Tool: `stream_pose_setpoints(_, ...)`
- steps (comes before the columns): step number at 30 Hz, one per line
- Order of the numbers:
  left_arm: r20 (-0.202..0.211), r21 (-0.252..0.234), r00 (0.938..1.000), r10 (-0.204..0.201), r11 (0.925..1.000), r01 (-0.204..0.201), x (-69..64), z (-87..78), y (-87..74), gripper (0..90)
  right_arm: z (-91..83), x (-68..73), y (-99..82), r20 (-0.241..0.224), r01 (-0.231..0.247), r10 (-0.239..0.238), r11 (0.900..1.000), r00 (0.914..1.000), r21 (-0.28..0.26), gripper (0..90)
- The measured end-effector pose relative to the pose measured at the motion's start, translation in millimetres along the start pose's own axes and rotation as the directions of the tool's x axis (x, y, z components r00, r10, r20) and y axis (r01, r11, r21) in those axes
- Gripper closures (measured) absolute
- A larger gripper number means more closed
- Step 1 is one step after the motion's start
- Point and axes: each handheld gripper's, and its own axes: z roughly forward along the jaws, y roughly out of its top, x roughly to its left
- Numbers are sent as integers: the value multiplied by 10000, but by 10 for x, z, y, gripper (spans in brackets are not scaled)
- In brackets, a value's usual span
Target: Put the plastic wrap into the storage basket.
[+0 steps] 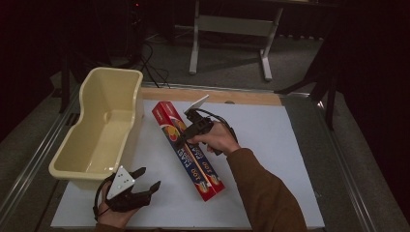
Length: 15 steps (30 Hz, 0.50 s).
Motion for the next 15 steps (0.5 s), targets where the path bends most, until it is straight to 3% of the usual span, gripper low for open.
stream_pose_setpoints(8,2,53,10000,8,10000,-8,-4,11,0,313,-103,6,23,-894,-271,211,9974,9958,-662,402)
stream_pose_setpoints(15,10,66,10000,41,10000,-41,-7,14,3,312,-178,40,48,-1485,-576,365,9884,9882,-1402,401)
